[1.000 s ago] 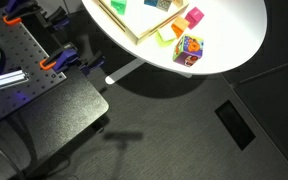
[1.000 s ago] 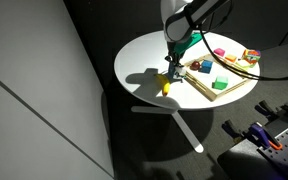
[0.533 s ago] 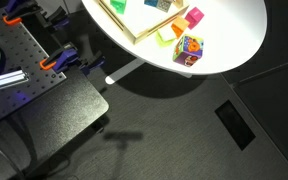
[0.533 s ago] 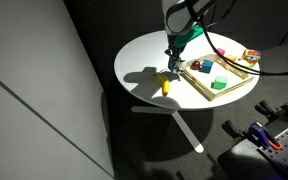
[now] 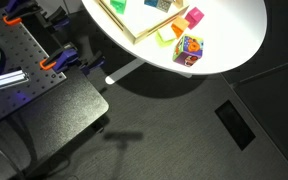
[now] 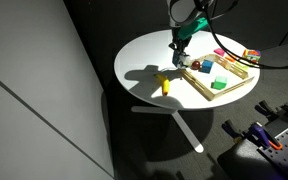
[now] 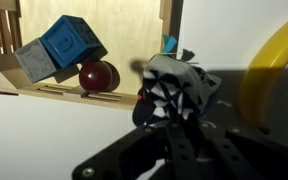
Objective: Pick up the block with the number four on it and put it in the tray
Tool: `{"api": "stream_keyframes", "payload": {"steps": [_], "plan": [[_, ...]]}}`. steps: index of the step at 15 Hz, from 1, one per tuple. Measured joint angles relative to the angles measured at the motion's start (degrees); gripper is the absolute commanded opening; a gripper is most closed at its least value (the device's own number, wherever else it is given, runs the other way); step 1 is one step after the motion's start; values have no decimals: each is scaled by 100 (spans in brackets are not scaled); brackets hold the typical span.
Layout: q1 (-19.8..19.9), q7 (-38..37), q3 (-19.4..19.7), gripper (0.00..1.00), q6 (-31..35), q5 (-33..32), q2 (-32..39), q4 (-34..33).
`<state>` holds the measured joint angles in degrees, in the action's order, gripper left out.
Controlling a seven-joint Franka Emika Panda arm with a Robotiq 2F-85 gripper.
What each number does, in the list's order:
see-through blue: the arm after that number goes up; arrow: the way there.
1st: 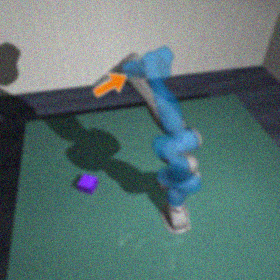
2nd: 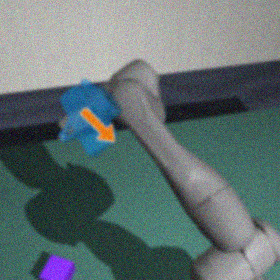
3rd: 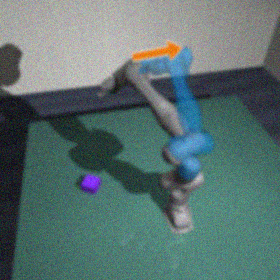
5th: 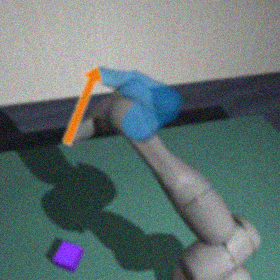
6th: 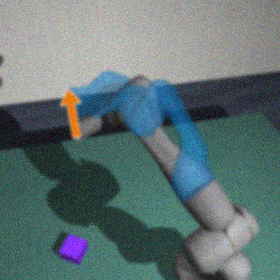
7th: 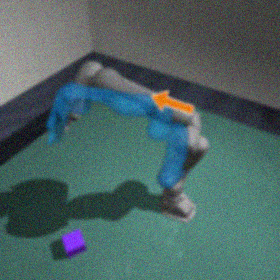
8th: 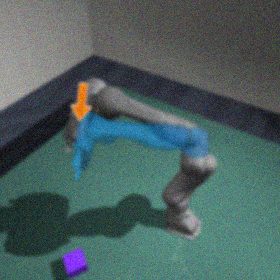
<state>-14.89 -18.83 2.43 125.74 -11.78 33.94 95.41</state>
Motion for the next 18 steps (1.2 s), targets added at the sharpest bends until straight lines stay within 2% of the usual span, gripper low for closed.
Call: {"api": "stream_keyframes", "payload": {"steps": [9, 10, 11, 12, 13, 18], "plan": [[239, -1, 24, 6, -150, 0, -256, 434], [264, -1, 24, 12, -150, 0, -304, 515], [292, -1, 24, 28, -150, 0, -358, 602], [318, -1, 26, 37, -150, 0, -418, 687], [344, -1, 27, 38, -150, 0, -471, 762], [448, 3, 27, 77, -150, 0, -714, 1060]]}}
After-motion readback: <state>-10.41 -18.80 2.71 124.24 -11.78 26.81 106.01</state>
